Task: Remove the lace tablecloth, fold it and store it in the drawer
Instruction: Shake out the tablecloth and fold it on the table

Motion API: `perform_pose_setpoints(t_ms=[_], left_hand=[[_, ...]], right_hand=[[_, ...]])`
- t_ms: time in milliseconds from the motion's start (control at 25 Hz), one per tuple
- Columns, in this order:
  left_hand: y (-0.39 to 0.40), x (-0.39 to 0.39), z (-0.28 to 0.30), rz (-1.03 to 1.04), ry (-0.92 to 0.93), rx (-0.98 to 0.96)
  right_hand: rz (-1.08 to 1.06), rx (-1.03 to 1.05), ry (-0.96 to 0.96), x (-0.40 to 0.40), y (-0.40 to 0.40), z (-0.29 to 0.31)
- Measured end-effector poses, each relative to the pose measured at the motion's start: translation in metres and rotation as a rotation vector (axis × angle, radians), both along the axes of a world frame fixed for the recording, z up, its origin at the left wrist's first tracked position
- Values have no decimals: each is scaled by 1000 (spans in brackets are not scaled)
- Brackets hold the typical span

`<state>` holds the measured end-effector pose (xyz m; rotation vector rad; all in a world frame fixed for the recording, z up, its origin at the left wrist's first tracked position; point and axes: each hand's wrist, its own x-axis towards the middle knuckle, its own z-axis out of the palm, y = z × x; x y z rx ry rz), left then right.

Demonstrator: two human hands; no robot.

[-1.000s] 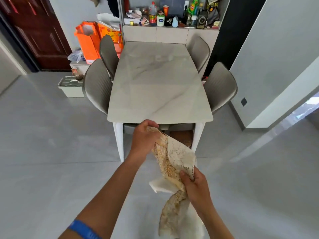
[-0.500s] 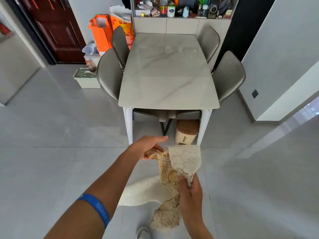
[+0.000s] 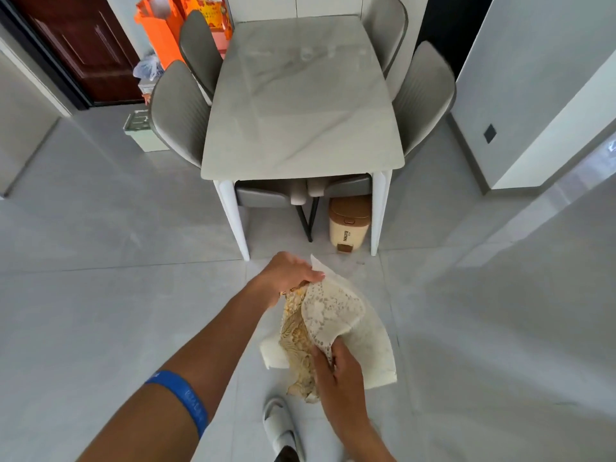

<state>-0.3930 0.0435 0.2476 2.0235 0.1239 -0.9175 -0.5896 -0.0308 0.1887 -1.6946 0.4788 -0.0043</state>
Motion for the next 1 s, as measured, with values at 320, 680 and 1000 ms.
perform_pose_setpoints(t_ms=[320, 680, 1000], left_hand=[[-28, -24, 56, -618, -848, 29], [-22, -15, 106, -693, -863, -45], [6, -2, 120, -813, -834, -14]], right_hand=[[2, -322, -91, 62, -116, 59], [881, -63, 93, 157, -156, 93], [693, 576, 94, 154, -144, 79]])
